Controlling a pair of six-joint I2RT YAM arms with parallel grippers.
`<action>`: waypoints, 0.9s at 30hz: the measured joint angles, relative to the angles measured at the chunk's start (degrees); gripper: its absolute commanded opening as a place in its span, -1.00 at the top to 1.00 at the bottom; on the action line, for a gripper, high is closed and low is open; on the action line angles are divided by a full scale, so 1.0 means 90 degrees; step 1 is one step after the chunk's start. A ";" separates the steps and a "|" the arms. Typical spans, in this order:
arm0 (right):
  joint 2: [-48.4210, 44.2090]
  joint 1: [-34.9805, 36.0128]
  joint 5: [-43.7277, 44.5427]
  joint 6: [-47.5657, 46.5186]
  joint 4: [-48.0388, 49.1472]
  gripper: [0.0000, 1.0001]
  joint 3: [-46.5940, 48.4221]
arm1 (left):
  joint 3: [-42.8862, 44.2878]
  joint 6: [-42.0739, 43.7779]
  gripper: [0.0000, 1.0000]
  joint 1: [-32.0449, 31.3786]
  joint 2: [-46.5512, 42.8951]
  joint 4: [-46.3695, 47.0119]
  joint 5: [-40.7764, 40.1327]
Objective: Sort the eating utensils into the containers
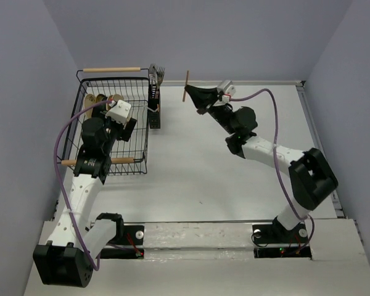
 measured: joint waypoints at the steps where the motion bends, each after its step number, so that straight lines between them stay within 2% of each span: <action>1: 0.0321 0.0092 -0.0202 -0.0034 0.0274 1.00 0.0306 | -0.0005 0.0000 -0.91 0.0000 0.0000 0.0000 -0.0007; 10: 0.2878 0.0515 -0.1462 -0.0092 0.1175 1.00 0.3075 | -0.0015 0.0012 -0.90 0.0029 0.0046 0.0012 -0.0039; 14: 0.3611 0.0512 -0.1736 0.0053 0.1180 1.00 0.3774 | -0.0017 0.0039 -0.90 0.0029 0.0080 0.0019 -0.0046; 17: 0.3956 0.0508 -0.1933 0.0197 0.1073 1.00 0.4061 | -0.0027 0.0051 -0.90 0.0029 0.0085 0.0022 -0.0049; 27: 0.3993 0.0515 -0.2132 0.0102 0.0627 1.00 0.4102 | -0.0027 0.0063 -0.91 0.0029 0.0117 0.0024 -0.0049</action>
